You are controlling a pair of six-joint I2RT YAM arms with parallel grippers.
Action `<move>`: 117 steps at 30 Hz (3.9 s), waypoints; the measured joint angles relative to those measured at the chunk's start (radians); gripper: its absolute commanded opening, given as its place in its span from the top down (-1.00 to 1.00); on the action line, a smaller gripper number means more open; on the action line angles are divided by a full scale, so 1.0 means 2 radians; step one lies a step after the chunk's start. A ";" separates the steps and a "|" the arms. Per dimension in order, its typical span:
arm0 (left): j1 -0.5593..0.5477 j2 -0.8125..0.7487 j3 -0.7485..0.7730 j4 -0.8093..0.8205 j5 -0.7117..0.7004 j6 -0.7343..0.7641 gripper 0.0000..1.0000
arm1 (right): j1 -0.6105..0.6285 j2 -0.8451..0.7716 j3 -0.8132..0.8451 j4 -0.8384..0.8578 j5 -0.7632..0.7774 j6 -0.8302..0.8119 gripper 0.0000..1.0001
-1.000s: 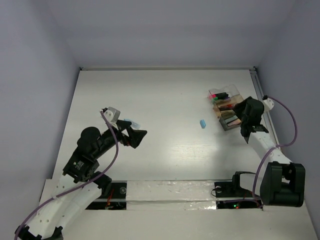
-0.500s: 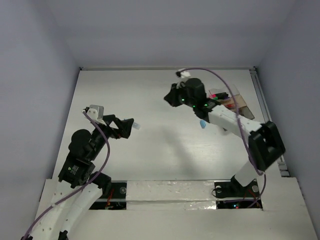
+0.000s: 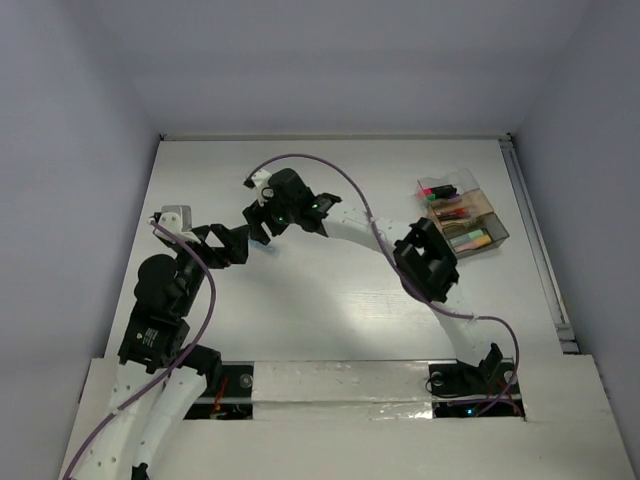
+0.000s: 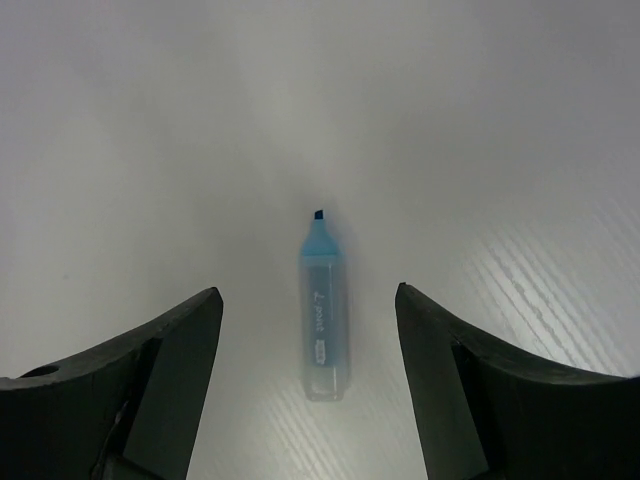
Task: Sort the stationery into containers
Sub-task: Pick up the pen from the center of the board, then close the pen cap on the pen.
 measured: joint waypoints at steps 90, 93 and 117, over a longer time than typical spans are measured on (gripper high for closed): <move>-0.097 0.280 -0.135 0.396 0.118 -0.198 1.00 | 0.011 -0.323 -0.384 0.257 0.150 0.231 1.00; -0.097 0.280 -0.135 0.395 0.120 -0.198 1.00 | 0.011 -0.325 -0.386 0.256 0.149 0.232 0.77; -0.135 0.252 -0.194 0.482 0.205 -0.151 1.00 | -0.190 -0.492 -0.537 -0.010 0.097 0.194 0.22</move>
